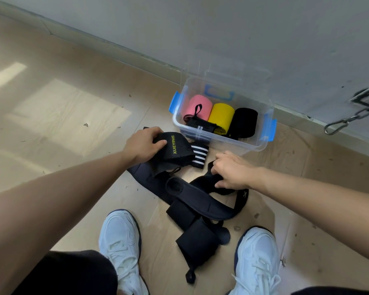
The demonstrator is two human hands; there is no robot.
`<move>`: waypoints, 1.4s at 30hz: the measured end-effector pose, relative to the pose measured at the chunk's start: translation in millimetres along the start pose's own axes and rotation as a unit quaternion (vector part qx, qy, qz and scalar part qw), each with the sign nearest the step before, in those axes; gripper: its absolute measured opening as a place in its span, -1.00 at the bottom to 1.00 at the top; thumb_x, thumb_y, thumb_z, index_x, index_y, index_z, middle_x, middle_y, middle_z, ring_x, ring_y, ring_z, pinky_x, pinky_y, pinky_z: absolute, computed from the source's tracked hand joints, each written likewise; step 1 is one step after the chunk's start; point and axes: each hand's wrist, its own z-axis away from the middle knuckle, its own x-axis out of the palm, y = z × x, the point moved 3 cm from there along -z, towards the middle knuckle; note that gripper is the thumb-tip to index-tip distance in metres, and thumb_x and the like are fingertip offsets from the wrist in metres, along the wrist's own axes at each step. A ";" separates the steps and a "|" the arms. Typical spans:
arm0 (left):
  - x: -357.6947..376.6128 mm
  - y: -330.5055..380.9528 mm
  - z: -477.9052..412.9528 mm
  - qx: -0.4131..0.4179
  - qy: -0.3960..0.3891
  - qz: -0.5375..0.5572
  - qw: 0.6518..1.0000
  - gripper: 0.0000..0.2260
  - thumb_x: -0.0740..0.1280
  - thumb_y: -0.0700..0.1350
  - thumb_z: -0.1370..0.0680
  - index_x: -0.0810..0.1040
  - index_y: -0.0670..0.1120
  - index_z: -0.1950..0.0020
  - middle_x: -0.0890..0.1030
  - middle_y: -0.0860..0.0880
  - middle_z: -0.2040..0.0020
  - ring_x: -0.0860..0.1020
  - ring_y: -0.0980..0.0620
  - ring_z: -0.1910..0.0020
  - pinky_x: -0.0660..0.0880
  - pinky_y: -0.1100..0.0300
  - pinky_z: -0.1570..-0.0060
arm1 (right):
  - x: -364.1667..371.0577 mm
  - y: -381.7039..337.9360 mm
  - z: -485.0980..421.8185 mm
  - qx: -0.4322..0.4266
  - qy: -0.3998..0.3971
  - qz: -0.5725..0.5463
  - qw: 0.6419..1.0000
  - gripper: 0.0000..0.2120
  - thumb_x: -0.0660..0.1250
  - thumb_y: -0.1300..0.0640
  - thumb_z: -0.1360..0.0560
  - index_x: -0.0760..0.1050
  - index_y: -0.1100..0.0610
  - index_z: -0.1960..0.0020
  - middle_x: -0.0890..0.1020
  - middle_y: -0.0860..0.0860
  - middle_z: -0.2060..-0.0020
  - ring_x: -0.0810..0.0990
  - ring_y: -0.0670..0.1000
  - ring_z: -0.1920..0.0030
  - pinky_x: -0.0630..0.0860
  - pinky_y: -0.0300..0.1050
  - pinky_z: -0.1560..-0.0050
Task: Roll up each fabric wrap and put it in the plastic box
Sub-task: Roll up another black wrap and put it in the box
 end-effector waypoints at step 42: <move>-161.4 118.7 96.2 0.185 -0.053 -0.131 0.973 -0.76 0.50 0.20 -0.47 0.62 0.22 -0.10 0.52 0.22 0.15 0.53 0.10 0.09 0.49 0.14 0.12 | -251.8 1.0 207.6 0.002 0.287 -0.376 0.881 -0.94 0.40 0.28 -0.56 0.63 0.15 0.02 0.69 0.10 0.19 0.65 -0.05 0.18 0.55 -0.17 0.14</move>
